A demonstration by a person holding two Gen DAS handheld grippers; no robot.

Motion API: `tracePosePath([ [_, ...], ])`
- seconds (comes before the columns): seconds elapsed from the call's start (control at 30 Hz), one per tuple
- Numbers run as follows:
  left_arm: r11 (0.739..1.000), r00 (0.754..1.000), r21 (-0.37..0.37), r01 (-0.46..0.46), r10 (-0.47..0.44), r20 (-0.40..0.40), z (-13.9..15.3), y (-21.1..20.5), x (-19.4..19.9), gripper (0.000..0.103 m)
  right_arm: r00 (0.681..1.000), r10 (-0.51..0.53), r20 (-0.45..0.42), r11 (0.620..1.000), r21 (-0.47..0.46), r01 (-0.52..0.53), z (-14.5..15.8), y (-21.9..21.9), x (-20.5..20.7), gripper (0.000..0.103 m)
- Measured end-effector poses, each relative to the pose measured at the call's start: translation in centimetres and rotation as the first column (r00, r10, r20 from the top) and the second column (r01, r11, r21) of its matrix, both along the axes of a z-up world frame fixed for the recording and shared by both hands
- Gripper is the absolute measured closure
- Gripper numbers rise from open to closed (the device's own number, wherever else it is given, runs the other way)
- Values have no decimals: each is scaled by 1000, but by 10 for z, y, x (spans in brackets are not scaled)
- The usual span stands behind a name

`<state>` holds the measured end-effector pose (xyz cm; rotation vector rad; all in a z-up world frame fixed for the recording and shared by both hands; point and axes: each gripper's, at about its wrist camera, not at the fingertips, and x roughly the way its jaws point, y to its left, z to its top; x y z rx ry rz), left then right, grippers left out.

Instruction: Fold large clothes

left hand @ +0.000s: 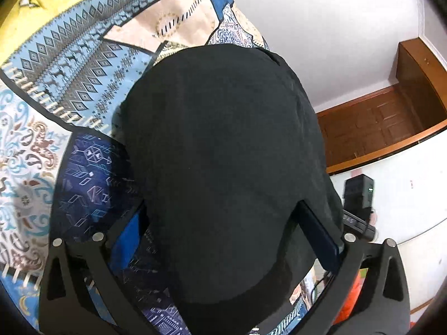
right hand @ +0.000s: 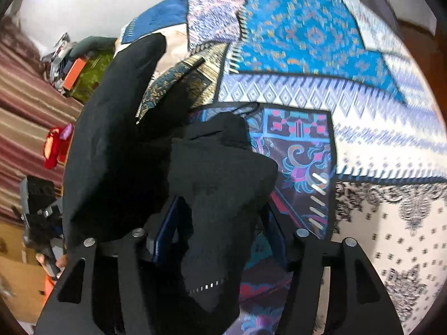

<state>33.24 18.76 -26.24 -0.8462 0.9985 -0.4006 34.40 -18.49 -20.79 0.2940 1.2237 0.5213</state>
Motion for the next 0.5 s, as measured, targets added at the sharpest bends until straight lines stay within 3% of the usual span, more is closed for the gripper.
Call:
tracePosePath([
  [0.1,1000,1000,-11,12,-12,-1,1,-2,1,0,997,10,-76,995,103,-2,-15,0,9,41],
  [0.17,999,1000,-27,17,-17,-5,1,-2,1,0,997,41,-67,991,132,-32,-16,4,13,41],
  [0.33,999,999,19,25,-26,22,13,-5,-3,7,993,116,-27,982,151,-111,-10,13,13,77],
  [0.4,998,999,52,21,-24,47,24,-8,-5,12,993,122,3,981,153,-121,-1,13,11,85],
  [0.5,995,994,98,16,-26,103,48,-11,-8,27,993,113,41,979,163,-118,16,14,9,87],
])
